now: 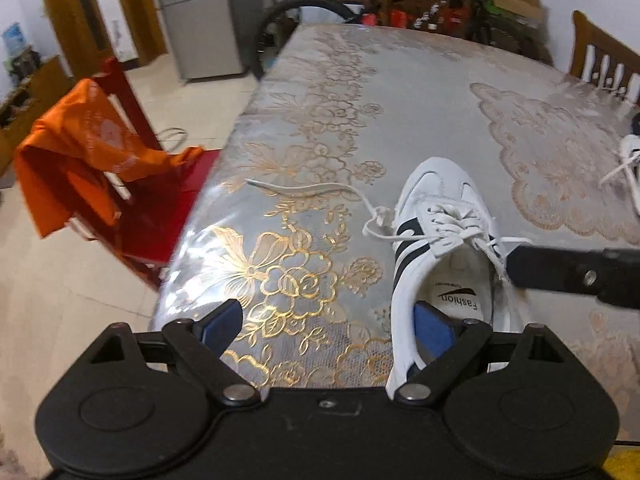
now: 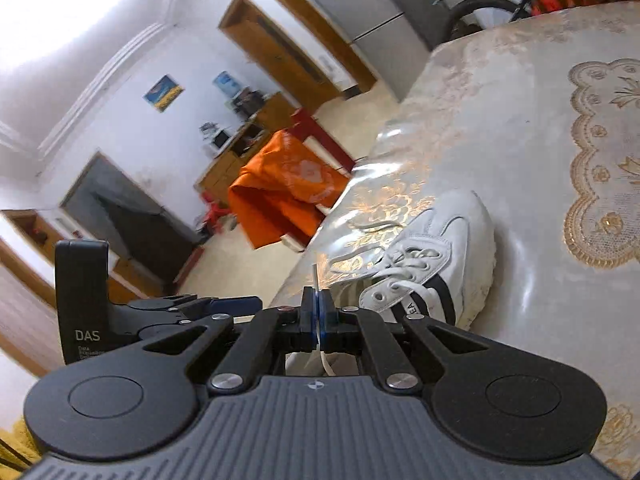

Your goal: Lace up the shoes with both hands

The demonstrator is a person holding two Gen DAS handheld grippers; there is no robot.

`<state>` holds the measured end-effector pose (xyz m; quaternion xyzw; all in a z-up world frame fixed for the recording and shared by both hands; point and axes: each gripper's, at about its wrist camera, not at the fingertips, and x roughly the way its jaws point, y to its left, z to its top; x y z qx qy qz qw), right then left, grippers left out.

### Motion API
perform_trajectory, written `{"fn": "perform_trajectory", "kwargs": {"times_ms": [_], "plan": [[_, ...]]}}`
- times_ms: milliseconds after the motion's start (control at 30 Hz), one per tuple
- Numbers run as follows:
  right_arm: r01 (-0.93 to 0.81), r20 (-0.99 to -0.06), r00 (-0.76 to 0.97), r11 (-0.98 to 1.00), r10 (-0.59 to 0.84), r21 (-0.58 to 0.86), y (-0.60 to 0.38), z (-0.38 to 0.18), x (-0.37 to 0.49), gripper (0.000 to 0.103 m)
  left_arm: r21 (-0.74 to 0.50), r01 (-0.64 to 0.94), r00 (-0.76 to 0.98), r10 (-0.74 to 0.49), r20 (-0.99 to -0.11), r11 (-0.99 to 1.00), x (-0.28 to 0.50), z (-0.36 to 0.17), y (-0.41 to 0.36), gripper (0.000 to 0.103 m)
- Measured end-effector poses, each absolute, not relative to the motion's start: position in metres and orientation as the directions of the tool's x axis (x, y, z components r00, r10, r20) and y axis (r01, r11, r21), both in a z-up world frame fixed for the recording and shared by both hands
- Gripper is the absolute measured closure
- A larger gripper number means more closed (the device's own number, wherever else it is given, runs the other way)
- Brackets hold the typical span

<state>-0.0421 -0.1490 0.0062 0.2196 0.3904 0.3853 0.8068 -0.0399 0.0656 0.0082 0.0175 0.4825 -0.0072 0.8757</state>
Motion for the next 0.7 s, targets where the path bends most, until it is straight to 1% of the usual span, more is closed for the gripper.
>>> {"fn": "perform_trajectory", "kwargs": {"times_ms": [67,233,333,367,400,500,700], "plan": [[-0.472,-0.502,0.435,0.664,0.748,0.58,-0.137,0.004,-0.049,0.102,-0.007,0.05,0.528,-0.032,-0.849,0.999,-0.036,0.005,0.072,0.011],[-0.516,-0.586,0.541,0.788,0.604,0.336,-0.104,-0.003,-0.067,0.102,-0.08,0.077,0.52,-0.108,-0.847,0.994,-0.032,0.0,0.084,0.011],[-0.597,-0.623,0.606,0.801,0.495,0.055,-0.075,-0.01,-0.09,0.103,-0.119,0.097,0.514,-0.152,-0.844,0.988,-0.03,-0.003,0.091,0.011],[-0.607,-0.621,0.63,0.795,0.467,-0.018,-0.068,-0.013,-0.097,0.103,-0.129,0.104,0.511,-0.164,-0.844,0.986,-0.029,-0.003,0.093,0.01],[-0.604,-0.61,0.65,0.795,0.453,-0.053,-0.063,-0.016,-0.102,0.103,-0.134,0.112,0.508,-0.173,-0.844,0.985,-0.028,-0.004,0.094,0.01],[-0.566,-0.585,0.694,0.82,0.42,-0.081,-0.058,-0.02,-0.107,0.103,-0.138,0.138,0.503,-0.189,-0.844,0.981,-0.026,-0.004,0.095,0.01],[-0.516,-0.557,0.721,0.856,0.412,-0.035,-0.057,-0.025,-0.1,0.103,-0.138,0.177,0.49,-0.209,-0.846,0.975,-0.022,-0.005,0.096,0.008]]}}
